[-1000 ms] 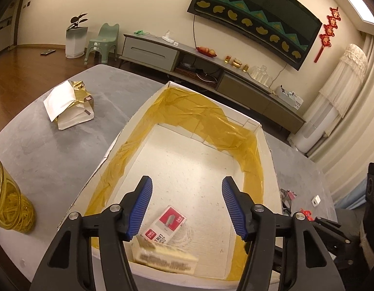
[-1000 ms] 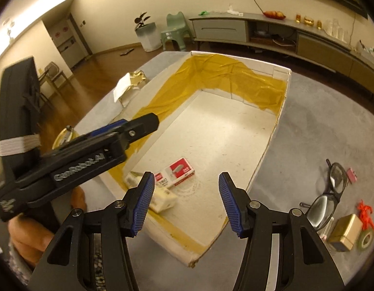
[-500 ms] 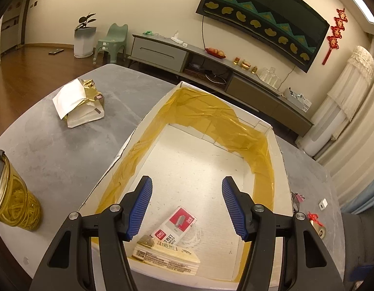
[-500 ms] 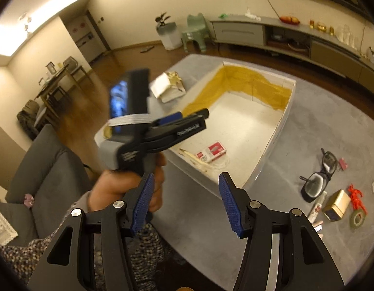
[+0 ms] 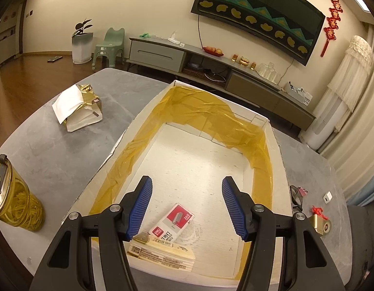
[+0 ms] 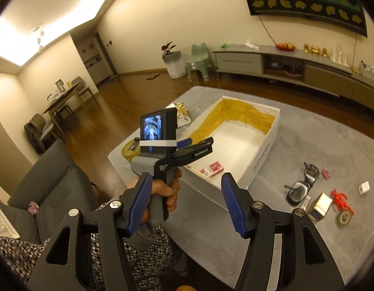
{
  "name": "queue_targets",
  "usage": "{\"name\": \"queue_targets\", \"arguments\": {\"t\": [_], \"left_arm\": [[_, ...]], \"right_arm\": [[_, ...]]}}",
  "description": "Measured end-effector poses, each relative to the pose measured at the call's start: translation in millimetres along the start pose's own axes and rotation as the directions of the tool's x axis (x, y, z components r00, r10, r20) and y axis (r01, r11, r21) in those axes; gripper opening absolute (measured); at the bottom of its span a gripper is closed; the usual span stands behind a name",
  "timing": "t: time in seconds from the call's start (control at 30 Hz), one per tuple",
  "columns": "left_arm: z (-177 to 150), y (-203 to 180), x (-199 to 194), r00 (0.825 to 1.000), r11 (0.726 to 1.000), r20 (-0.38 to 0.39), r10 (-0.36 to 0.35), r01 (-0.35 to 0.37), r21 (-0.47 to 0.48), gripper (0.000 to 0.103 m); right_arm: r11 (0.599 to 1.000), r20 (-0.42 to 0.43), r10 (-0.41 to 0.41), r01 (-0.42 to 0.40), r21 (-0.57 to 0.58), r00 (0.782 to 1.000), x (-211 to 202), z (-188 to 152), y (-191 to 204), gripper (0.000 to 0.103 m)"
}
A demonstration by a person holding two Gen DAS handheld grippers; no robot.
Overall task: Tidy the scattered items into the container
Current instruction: 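Withdraw both open tools from the white box, then move the right tool to the pink stapler and close on it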
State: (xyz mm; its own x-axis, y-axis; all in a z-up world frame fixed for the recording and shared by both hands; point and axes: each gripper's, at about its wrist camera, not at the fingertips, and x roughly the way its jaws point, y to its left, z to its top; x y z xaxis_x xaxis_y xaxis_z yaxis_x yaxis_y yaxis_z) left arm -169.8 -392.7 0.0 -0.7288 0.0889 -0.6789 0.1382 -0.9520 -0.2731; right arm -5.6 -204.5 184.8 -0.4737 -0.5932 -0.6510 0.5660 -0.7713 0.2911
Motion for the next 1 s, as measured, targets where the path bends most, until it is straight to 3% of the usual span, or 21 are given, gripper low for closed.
{"name": "queue_targets", "arguments": {"t": [0.43,0.63,0.83,1.0], "left_arm": [[-2.7,-30.6,-10.2,1.000,0.999,0.015,-0.004,0.004,0.041,0.061],[-7.3,-55.1,-16.7,0.999,0.996,0.021,-0.032,0.030,0.089,0.061],[-16.6,-93.6,-25.3,0.997,0.980,0.040,-0.068,0.059,0.189,0.061],[-31.9,-133.1,-29.2,0.992,0.949,0.035,-0.123,0.107,0.297,0.061]], "right_arm": [[1.000,0.046,0.000,0.000,-0.004,0.999,-32.5,-6.6,-3.5,0.063],[0.993,0.065,-0.112,0.109,0.053,0.992,-29.3,-21.0,-52.8,0.063],[0.974,0.083,-0.159,0.142,0.175,0.984,-36.6,-49.9,-119.7,0.063],[0.947,0.105,-0.168,0.131,0.292,0.980,-42.1,-76.3,-172.1,0.063]]}}
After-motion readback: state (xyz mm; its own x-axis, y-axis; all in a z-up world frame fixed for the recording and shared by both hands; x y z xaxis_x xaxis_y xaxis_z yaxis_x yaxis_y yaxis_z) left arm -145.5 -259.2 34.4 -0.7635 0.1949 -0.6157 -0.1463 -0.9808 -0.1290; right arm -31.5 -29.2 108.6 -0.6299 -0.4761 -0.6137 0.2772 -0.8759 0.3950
